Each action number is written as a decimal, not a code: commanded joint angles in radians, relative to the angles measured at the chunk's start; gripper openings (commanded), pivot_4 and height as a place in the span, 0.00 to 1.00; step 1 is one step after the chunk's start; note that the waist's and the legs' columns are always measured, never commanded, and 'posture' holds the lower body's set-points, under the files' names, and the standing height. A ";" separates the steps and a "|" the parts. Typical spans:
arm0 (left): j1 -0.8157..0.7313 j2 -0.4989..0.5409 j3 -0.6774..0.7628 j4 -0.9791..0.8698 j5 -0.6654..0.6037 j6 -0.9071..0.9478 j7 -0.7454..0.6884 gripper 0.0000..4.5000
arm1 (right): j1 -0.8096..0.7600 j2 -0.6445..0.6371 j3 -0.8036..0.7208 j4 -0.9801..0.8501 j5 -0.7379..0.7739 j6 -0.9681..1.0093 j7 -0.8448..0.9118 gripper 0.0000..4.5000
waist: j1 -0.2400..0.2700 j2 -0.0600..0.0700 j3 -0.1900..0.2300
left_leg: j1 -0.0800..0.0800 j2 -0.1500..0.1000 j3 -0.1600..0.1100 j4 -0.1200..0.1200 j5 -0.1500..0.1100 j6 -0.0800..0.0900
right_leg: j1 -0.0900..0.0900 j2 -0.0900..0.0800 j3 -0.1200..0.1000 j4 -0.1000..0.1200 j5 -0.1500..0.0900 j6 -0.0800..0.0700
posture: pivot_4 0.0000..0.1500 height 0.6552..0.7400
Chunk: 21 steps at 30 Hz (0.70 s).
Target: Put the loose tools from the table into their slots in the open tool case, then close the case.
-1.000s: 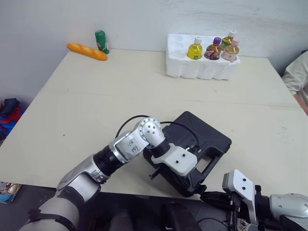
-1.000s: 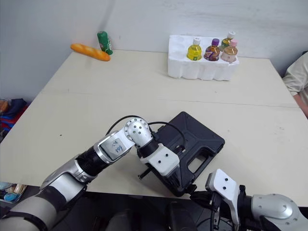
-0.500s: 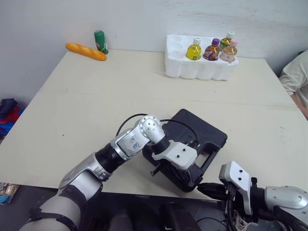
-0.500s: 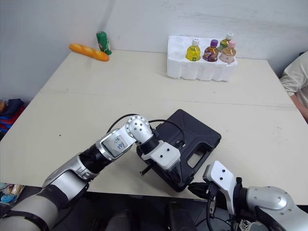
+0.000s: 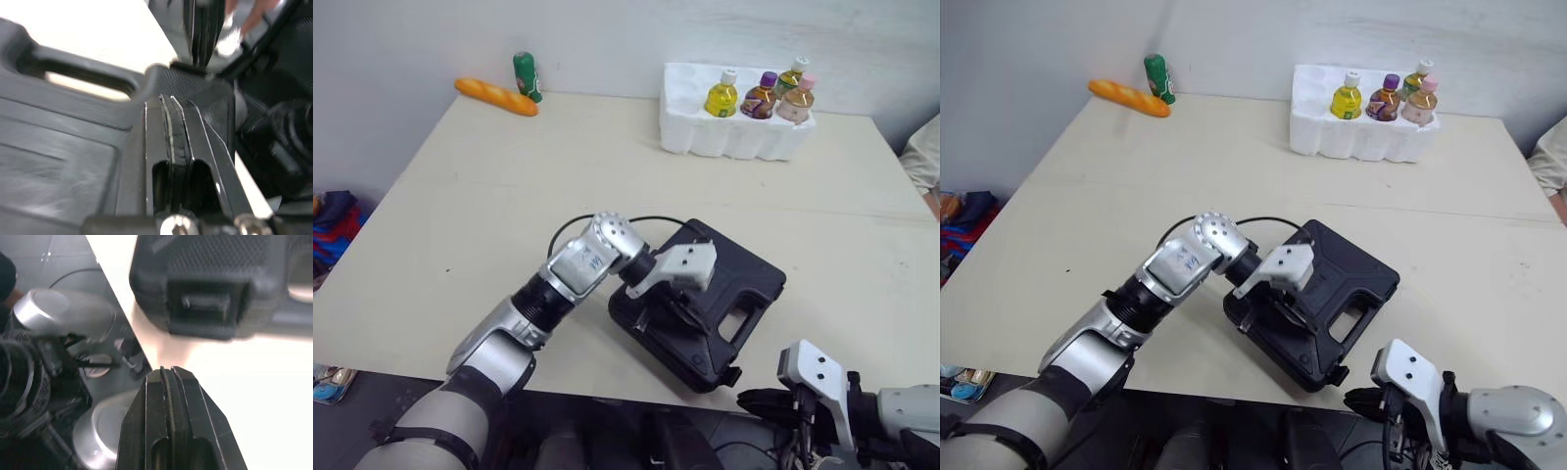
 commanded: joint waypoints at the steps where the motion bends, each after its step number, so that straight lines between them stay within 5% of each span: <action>1: 0.004 0.006 -0.015 -0.063 -0.006 -0.024 -0.022 0.01 | -0.008 0.004 -0.021 0.010 0.000 -0.021 0.005 0.00 | -0.001 0.001 0.000 | 0.001 0.000 0.000 0.000 0.000 -0.001 | 0.000 0.000 0.000 0.000 -0.001 0.000 | 1.00 0.93; 12: 0.114 0.060 -0.221 -0.050 0.220 -0.271 0.022 0.01 | -0.146 0.023 0.046 -0.028 0.100 0.049 -0.056 0.00 | 0.000 0.002 0.000 | 0.002 0.001 0.000 0.000 -0.001 -0.005 | 0.002 0.000 0.000 0.000 -0.003 -0.001 | 1.00 0.93; 21: 0.153 0.057 -0.256 -0.043 0.269 -0.300 0.034 0.01 | -0.232 0.046 0.054 -0.035 0.180 0.109 -0.115 0.00 | -0.003 0.000 -0.005 | 0.005 0.002 0.000 0.000 -0.001 -0.002 | 0.006 0.002 0.000 0.001 -0.001 -0.003 | 1.00 0.93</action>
